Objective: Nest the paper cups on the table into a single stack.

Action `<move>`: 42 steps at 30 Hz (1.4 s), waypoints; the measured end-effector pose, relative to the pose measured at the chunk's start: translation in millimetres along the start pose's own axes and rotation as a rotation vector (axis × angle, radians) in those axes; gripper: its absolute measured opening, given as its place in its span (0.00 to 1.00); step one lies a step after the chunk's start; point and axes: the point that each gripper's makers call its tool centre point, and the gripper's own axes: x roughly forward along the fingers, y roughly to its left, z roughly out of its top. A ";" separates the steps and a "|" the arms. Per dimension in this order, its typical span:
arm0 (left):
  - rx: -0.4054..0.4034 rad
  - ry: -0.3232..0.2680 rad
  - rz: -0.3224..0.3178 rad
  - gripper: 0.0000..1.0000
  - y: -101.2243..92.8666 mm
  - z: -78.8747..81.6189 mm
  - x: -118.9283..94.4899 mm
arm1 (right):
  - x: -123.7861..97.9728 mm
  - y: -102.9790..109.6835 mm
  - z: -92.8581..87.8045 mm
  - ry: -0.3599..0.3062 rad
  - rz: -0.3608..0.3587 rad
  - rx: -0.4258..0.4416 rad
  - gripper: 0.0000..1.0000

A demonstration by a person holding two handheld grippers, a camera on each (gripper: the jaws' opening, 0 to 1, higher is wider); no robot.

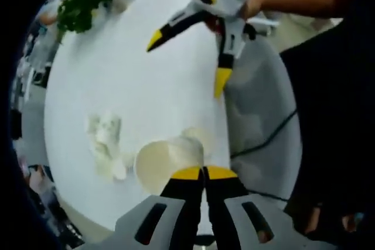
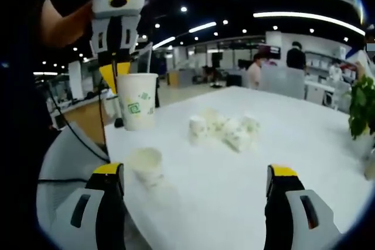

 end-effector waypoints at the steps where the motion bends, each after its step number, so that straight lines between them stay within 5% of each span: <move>1: 0.001 0.001 0.004 0.00 1.0 0.3 0.8 | -0.1 -0.7 0.3 -0.001 -0.002 0.000 1.00; 42: -0.107 -0.001 -0.017 0.00 -2.7 -12.0 54.1 | 1.7 6.1 -6.4 0.007 -0.005 0.017 0.98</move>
